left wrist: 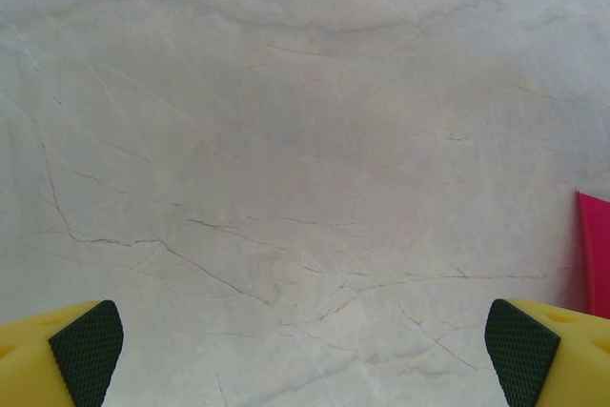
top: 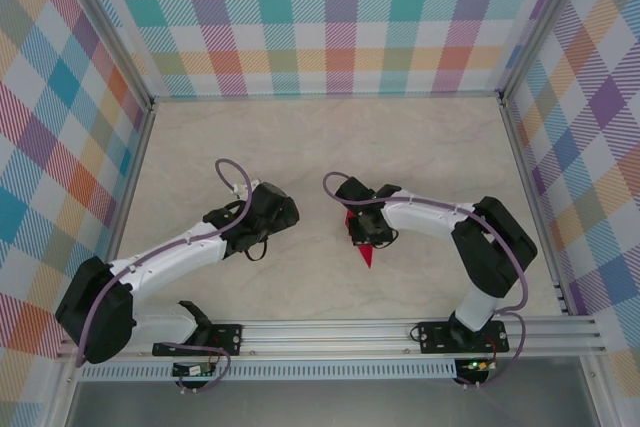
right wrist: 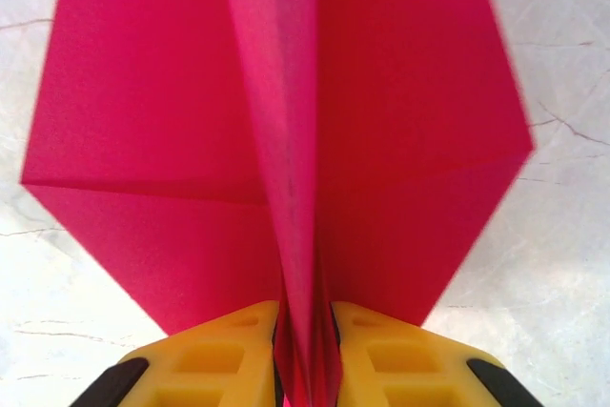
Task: Fold a paper plane with a square sheet of paper (pick it up from the middle)
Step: Move the paper plane to the center of the table.
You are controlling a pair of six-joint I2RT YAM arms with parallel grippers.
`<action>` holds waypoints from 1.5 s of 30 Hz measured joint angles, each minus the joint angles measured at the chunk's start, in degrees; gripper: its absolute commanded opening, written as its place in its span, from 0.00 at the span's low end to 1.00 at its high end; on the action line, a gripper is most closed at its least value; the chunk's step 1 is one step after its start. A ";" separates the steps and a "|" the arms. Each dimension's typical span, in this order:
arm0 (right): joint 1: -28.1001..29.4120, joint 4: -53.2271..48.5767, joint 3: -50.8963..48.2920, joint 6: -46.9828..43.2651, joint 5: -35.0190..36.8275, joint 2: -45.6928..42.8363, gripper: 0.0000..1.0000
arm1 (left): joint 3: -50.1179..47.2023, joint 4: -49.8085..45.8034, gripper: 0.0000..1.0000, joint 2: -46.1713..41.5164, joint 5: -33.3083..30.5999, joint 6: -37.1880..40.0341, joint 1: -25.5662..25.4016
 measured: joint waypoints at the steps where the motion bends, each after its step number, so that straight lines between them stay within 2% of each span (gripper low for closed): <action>1: 0.00 0.02 0.00 -0.02 -0.07 0.22 0.22 | 0.00 0.00 1.00 0.26 0.00 0.00 0.02; 26: 0.00 2.10 -0.26 0.92 -0.15 2.12 0.17 | 0.00 -0.15 1.00 1.75 0.02 0.00 0.22; 32: 0.00 0.04 1.11 1.84 1.11 0.98 0.08 | 0.02 -1.57 1.00 1.75 -0.28 0.02 0.22; 38: 0.00 -2.64 10.58 1.38 2.62 2.45 0.08 | 2.84 -7.08 1.00 2.99 -3.54 0.26 0.22; 45: -0.74 -4.92 28.50 -2.05 2.95 14.58 0.06 | 3.58 -11.52 1.00 2.95 -6.40 1.18 0.33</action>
